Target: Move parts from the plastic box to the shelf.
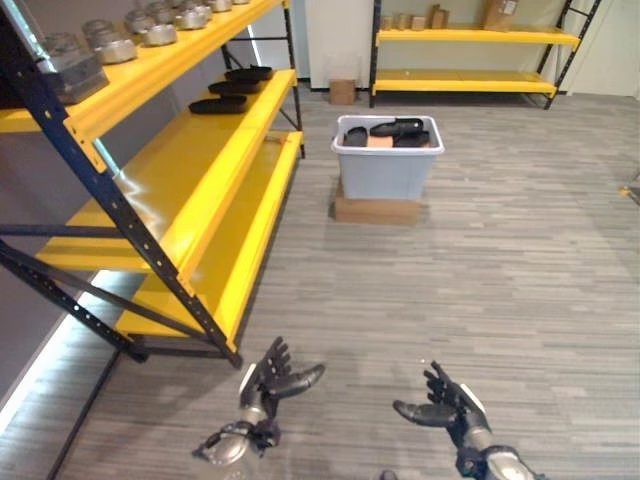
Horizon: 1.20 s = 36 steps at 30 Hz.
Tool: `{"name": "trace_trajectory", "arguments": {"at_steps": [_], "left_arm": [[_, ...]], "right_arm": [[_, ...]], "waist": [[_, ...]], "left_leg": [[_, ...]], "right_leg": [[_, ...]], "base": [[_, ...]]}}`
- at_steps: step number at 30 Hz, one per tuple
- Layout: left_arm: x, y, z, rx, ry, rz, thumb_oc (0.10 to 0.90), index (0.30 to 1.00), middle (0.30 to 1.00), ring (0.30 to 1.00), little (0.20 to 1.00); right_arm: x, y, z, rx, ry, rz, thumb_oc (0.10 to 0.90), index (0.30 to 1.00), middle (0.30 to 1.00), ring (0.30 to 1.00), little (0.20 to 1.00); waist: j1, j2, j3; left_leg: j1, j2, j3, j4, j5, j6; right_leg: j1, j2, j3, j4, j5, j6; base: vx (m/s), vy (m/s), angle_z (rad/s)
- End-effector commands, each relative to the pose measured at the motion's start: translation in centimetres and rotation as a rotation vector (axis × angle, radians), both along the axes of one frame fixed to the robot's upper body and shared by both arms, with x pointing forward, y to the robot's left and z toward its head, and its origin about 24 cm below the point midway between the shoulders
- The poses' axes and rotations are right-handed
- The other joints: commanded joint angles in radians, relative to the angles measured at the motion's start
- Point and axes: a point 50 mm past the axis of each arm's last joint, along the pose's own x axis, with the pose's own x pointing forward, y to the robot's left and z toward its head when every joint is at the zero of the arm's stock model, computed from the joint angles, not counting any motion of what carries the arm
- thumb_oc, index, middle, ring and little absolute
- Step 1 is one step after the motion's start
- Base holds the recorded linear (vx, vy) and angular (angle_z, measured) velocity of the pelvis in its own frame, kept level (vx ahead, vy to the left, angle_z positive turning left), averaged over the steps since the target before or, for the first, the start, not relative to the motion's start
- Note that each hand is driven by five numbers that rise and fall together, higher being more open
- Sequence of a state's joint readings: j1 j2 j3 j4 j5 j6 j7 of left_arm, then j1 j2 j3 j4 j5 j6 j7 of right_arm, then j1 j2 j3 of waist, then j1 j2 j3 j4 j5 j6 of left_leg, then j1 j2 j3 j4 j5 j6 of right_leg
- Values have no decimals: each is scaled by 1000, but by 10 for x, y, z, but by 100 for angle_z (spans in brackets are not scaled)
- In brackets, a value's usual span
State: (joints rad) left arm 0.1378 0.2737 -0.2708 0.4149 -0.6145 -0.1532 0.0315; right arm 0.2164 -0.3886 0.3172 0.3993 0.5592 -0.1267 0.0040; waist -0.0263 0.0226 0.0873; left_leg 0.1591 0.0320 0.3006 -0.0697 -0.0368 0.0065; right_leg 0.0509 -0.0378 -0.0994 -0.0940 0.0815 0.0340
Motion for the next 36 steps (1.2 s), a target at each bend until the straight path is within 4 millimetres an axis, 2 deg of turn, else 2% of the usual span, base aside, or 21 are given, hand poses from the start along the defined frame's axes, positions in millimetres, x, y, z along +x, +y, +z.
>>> {"name": "trace_trajectory", "arguments": {"at_steps": [1, 14, 15, 17, 24, 26, 28, 29, 30, 31, 32, 33, 34, 36], "left_arm": [[31, 6, 34, 39, -215, -40, 900, 1000, 1000, 1000, 1000], [32, 6, 35, 48, -223, -42, 900, 1000, 1000, 1000, 1000], [34, 6, 37, 48, -229, -41, 900, 1000, 1000, 1000, 1000], [43, 5, 44, 59, -264, -52, 900, 1000, 1000, 1000, 1000], [45, 2, 48, 65, -278, -83, 900, 1000, 1000, 1000, 1000], [46, 2, 49, 72, -280, -91, 900, 1000, 1000, 1000, 1000], [46, 0, 50, 77, -283, -105, 900, 1000, 1000, 1000, 1000], [46, 0, 50, 77, -283, -105, 900, 1000, 1000, 1000, 1000], [46, 0, 50, 81, -282, -107, 900, 1000, 1000, 1000, 1000], [46, 0, 50, 81, -282, -107, 900, 1000, 1000, 1000, 1000], [46, -1, 52, 83, -291, -121, 900, 1000, 1000, 1000, 1000], [46, -2, 52, 83, -291, -121, 900, 1000, 1000, 1000, 1000], [46, -1, 53, 89, -294, -120, 900, 1000, 1000, 1000, 1000], [46, -1, 52, 82, -293, -118, 900, 1000, 1000, 1000, 1000]], "right_arm": [[35, 8, 30, 66, -222, -20, 900, 1000, 1000, 1000, 1000], [36, 9, 32, 66, -231, -17, 900, 1000, 1000, 1000, 1000], [39, 10, 32, 66, -233, -14, 900, 1000, 1000, 1000, 1000], [47, 9, 37, 63, -258, -13, 900, 1000, 1000, 1000, 1000], [51, 11, 44, 57, -291, 8, 900, 1000, 1000, 1000, 1000], [51, 12, 43, 62, -285, 5, 900, 1000, 1000, 1000, 1000], [48, 16, 39, 80, -268, 6, 900, 1000, 1000, 1000, 1000], [48, 16, 39, 80, -268, 6, 900, 1000, 1000, 1000, 1000], [47, 17, 38, 85, -263, 5, 900, 1000, 1000, 1000, 1000], [47, 17, 38, 85, -263, 5, 900, 1000, 1000, 1000, 1000], [46, 17, 39, 86, -264, 6, 900, 1000, 1000, 1000, 1000], [46, 17, 39, 86, -264, 6, 900, 1000, 1000, 1000, 1000], [46, 16, 40, 86, -267, 3, 900, 1000, 1000, 1000, 1000], [45, 15, 39, 88, -263, -1, 900, 1000, 1000, 1000, 1000]], "waist": [[-11, -39, -48], [-9, -40, -45], [-6, -42, -36], [-3, -53, -2], [-4, -53, 9], [-9, -51, 22], [-12, -47, 46], [-10, -47, 44], [-12, -43, 52], [-12, -43, 52], [-19, -26, 79], [-19, -27, 79], [-20, -26, 81], [-33, -29, 77]], "left_leg": [[-36, 86, -36, -18, 86, -72], [-30, 81, -37, -18, 80, -65], [-26, 79, -36, -18, 84, -60], [-87, 85, -42, 92, 46, -54], [-100, 58, -72, 134, 1, -20], [-101, 38, -78, 145, -16, 1], [-84, 5, -83, 152, -40, 34], [-87, 6, -81, 151, -38, 34], [-82, 0, -80, 151, -41, 41], [-82, 0, -80, 151, -41, 41], [-61, -4, -80, 153, -52, 55], [-62, -4, -79, 154, -52, 55], [-51, -12, -72, 156, -64, 60], [-39, -29, -67, 154, -80, 62]], "right_leg": [[10, -105, 26, 14, 3, 99], [7, -109, 32, 26, 0, 100], [-2, -110, 37, 49, -9, 98], [-48, -123, 45, 141, -33, 95], [-88, -151, 40, 264, -59, 113], [-124, -168, 58, 337, -35, 125], [-199, -191, 97, 487, 73, 142], [-202, -190, 98, 485, 76, 142], [-230, -189, 109, 529, 117, 146], [-231, -189, 110, 530, 117, 146], [-294, -185, 102, 635, 156, 150], [-295, -185, 103, 637, 155, 150], [-310, -203, 75, 633, 146, 144], [-324, -201, 62, 567, 140, 140]], "base": [[0, 0, 0], [0, 0, 0], [-65, 21, -4], [-107, 50, -12], [-8, 98, 0], [-24, 179, 11], [-21, 202, 12], [-19, 109, 7], [-13, 47, 12], [-11, 191, 5], [0, 143, -2], [36, 195, -22], [78, 80, -16], [131, 65, -10]]}}
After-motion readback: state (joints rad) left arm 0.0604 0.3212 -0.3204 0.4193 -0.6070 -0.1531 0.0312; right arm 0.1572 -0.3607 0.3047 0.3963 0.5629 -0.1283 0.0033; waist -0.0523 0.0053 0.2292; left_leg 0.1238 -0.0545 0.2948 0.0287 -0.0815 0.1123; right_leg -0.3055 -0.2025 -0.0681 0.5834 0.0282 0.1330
